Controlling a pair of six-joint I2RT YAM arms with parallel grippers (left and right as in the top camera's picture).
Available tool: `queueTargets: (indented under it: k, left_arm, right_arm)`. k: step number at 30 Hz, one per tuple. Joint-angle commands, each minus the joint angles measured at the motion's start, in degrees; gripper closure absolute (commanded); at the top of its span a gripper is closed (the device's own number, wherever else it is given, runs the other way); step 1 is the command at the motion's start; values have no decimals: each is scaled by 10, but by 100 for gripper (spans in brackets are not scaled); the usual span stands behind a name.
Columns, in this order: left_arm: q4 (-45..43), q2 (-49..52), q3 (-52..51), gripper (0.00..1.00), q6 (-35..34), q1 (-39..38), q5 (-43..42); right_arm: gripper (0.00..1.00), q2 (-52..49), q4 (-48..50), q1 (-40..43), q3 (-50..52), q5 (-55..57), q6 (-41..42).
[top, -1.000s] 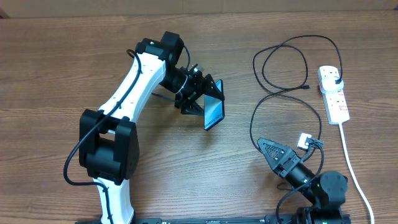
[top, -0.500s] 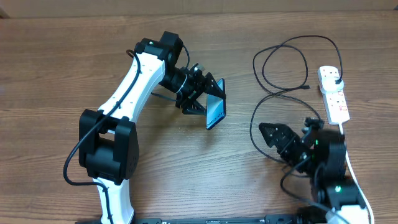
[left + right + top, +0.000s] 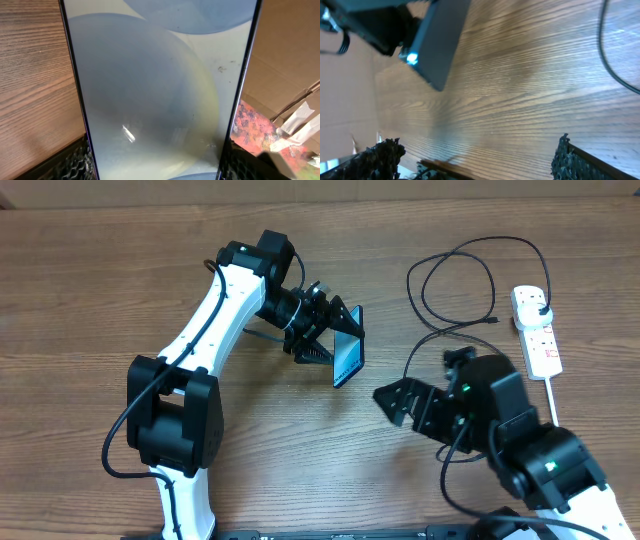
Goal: Plug charger to phone and switch on socket
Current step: 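Move the right gripper to the phone and grasp its edge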
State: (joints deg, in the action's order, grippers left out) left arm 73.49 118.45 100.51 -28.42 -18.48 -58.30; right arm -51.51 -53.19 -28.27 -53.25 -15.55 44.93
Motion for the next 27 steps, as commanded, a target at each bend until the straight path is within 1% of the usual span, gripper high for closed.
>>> queueTargets:
  k: [1, 5, 6, 7, 8, 11, 12, 14, 17, 22, 24, 27]
  left_arm:
    - [-1, 3, 17, 43, -1, 2, -31]
    - [0, 3, 17, 43, -1, 2, -31]
    - [0, 3, 17, 43, -1, 2, -31]
    - [0, 3, 17, 43, -1, 2, -31]
    - [0, 3, 17, 43, -1, 2, -31]
    - [0, 3, 17, 43, -1, 2, -33]
    - [-1, 3, 17, 43, -1, 2, -33]
    - [-1, 3, 17, 43, -1, 2, -33]
    - [-1, 3, 17, 43, -1, 2, -33]
    - [-1, 3, 17, 43, -5, 2, -32]
    - [-2, 3, 17, 43, -9, 2, -33]
    - [-3, 3, 17, 43, -10, 2, -32]
  right_arm:
    - [0, -4, 62, -50, -14, 60, 15]
    - [0, -15, 127, -62, -14, 74, 15]
    - [2, -19, 139, -62, -14, 94, 15]
    - [3, -24, 149, -62, -14, 119, 13]
    - [0, -31, 158, -62, -14, 140, 5]
    - [0, -55, 170, -63, -14, 139, -4]
    - [8, -68, 169, -70, -14, 141, -4]
    - [16, -87, 167, -87, -14, 157, 4]
    - [17, -112, 167, -122, -14, 209, 42]
    - [17, -135, 172, -188, -14, 314, 140]
    - [17, -144, 172, -213, -14, 362, 163]
    - [17, -162, 179, -236, -14, 436, 168]
